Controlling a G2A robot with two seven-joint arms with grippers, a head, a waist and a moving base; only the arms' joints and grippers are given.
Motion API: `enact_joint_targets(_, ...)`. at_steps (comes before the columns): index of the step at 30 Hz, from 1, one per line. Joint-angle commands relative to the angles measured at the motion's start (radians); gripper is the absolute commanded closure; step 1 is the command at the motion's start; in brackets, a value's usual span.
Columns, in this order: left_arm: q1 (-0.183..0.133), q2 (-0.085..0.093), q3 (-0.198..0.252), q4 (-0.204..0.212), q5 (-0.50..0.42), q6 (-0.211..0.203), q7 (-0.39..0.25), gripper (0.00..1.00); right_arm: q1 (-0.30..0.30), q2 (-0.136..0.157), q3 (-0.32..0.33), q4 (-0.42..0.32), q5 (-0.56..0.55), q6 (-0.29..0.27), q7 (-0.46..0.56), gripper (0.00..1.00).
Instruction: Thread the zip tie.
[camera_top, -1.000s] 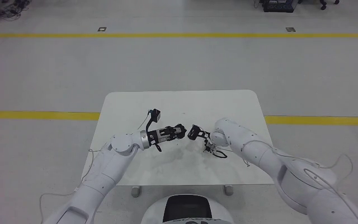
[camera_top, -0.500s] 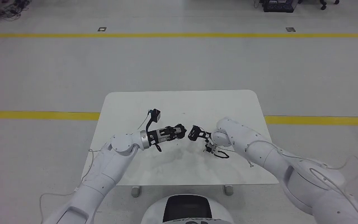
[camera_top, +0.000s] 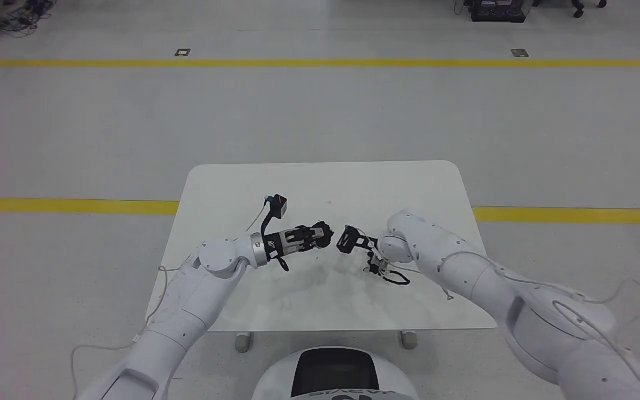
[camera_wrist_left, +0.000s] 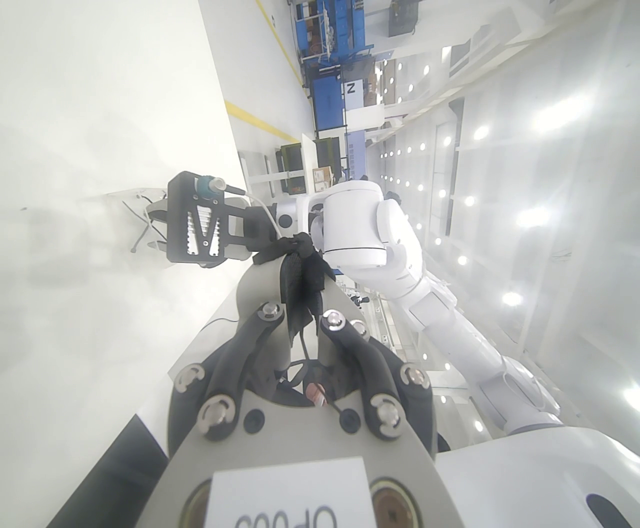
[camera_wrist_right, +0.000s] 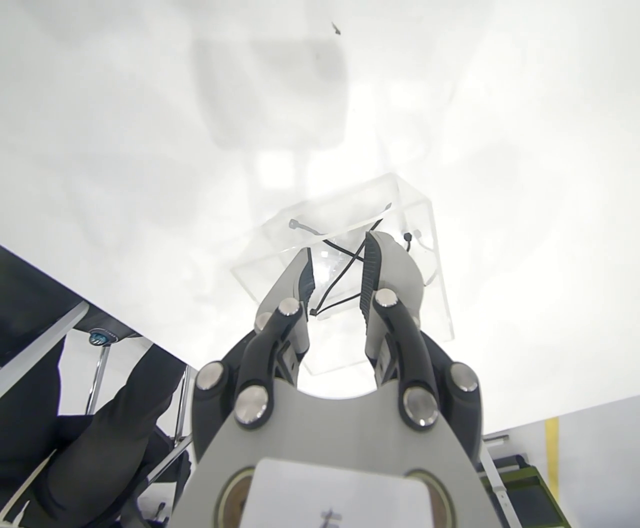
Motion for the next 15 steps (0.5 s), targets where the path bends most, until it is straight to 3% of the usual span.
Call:
enact_joint_targets(1, 0.0, 0.0, 0.0, 0.0, 0.0, 0.0, 0.0, 1.0, -0.001, -0.003, 0.0, 0.006, -0.002, 0.0, 0.0, 0.78)
enact_joint_targets(15, 0.0, 0.0, 0.0, 0.0, 0.0, 0.0, 0.0, 1.0, -0.002, -0.031, 0.0, 0.048, -0.012, 0.0, 0.009, 0.8)
